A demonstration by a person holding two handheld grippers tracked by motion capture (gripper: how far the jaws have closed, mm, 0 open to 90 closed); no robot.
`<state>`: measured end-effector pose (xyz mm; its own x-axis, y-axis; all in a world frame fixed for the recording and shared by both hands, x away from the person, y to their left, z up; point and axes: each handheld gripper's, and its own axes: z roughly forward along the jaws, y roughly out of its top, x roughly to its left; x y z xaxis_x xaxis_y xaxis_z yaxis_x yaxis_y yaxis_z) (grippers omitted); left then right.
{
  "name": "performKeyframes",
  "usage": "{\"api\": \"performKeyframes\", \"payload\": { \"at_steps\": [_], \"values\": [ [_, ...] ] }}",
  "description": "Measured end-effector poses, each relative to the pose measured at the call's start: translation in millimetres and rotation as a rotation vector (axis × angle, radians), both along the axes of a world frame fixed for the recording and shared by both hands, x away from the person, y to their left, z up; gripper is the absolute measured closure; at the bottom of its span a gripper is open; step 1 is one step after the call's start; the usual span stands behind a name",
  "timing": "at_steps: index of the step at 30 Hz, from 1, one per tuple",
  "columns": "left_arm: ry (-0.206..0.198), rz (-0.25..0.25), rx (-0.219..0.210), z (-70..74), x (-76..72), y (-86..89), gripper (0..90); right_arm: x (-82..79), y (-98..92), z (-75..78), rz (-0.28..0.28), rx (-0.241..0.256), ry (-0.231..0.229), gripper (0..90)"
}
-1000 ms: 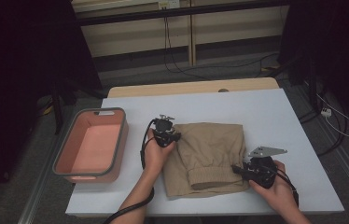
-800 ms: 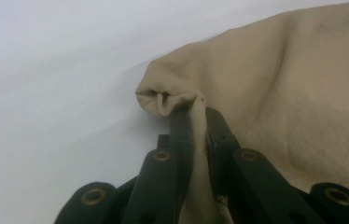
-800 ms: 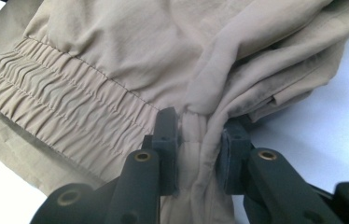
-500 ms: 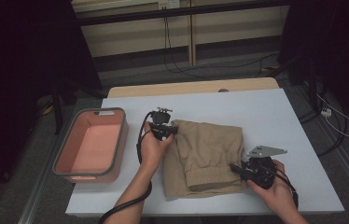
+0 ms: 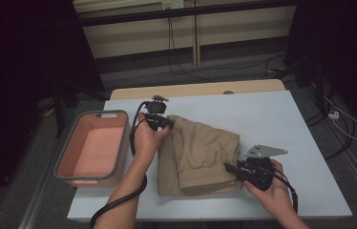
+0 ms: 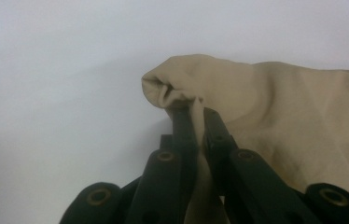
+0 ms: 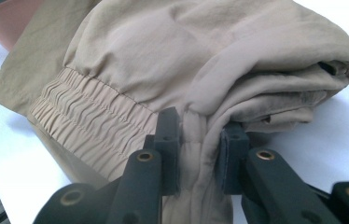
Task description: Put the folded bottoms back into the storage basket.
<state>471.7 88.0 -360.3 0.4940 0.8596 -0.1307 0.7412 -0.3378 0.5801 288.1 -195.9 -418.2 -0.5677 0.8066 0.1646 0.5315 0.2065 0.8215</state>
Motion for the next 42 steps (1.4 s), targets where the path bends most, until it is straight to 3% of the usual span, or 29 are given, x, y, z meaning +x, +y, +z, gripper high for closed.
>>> {"api": "performKeyframes", "payload": {
  "at_steps": [7, 29, 42],
  "values": [
    [0.031, 0.008, 0.010, 9.7, 2.6, 8.0, 86.6, 1.9, 7.3, 3.4, 0.008, 0.010, -0.013, 74.4],
    [0.075, 0.039, 0.059, 48.1, 6.5, 25.5, 86.5, 5.3, 29.7, 12.6, 0.043, 0.034, -0.078, 74.5],
    [0.104, 0.045, 0.077, 59.5, 9.5, 32.3, 86.5, 8.1, 38.3, 16.0, 0.058, 0.036, -0.096, 74.6]
  ]
}}
